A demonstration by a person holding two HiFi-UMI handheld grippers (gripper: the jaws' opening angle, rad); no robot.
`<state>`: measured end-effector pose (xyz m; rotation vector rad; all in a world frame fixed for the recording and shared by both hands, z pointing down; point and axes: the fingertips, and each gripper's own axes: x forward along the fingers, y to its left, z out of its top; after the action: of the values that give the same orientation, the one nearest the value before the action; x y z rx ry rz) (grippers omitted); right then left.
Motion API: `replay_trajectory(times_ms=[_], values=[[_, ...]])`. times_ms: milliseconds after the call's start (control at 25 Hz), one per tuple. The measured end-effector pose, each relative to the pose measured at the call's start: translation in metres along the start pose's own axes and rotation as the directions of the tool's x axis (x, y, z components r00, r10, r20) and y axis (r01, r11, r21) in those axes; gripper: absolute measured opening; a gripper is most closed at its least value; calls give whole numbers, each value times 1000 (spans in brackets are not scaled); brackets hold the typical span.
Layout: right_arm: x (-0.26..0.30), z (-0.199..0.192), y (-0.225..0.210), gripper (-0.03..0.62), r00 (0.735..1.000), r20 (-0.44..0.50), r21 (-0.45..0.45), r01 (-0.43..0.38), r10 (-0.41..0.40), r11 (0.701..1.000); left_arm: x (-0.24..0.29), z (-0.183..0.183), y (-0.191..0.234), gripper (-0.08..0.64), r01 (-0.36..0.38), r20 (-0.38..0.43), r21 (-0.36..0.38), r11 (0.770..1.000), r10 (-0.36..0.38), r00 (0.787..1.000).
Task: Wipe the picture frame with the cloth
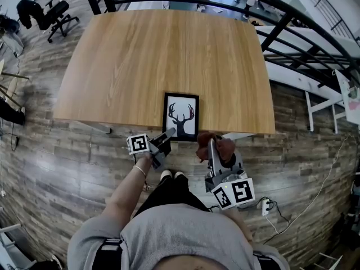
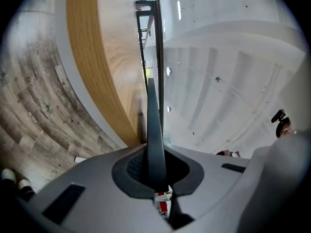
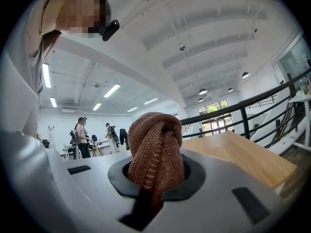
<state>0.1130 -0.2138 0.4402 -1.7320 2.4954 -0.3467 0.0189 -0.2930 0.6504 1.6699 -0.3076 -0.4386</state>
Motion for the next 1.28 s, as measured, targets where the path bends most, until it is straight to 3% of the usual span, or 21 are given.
replay_trajectory(times_ms=[280, 440, 560, 680, 880, 1120, 1280], values=[[5, 11, 4, 46, 999, 33, 0, -14, 14, 1000, -5, 18, -34, 20, 62, 70, 38, 997, -64, 995], [6, 25, 10, 46, 997, 71, 1, -30, 30, 1000, 2, 31, -74, 20, 85, 46, 151, 985, -93, 995], [3, 37, 16, 46, 994, 101, -20, -40, 42, 999, 12, 41, -121, 20, 143, 26, 256, 956, -155, 988], [-4, 50, 25, 45, 989, 135, -48, -55, 61, 997, 23, 43, -177, 20, 234, -1, 361, 903, -251, 968], [-15, 74, 30, 46, 979, 187, -82, -71, 85, 994, 39, 37, -272, 20, 369, -72, 517, 772, -391, 918], [-29, 91, 32, 45, 968, 232, -98, -72, 94, 993, 44, 18, -349, 20, 431, -155, 649, 627, -446, 882], [-30, 97, 39, 46, 962, 250, -105, -85, 109, 991, 41, 8, -375, 20, 460, -195, 687, 563, -467, 862]])
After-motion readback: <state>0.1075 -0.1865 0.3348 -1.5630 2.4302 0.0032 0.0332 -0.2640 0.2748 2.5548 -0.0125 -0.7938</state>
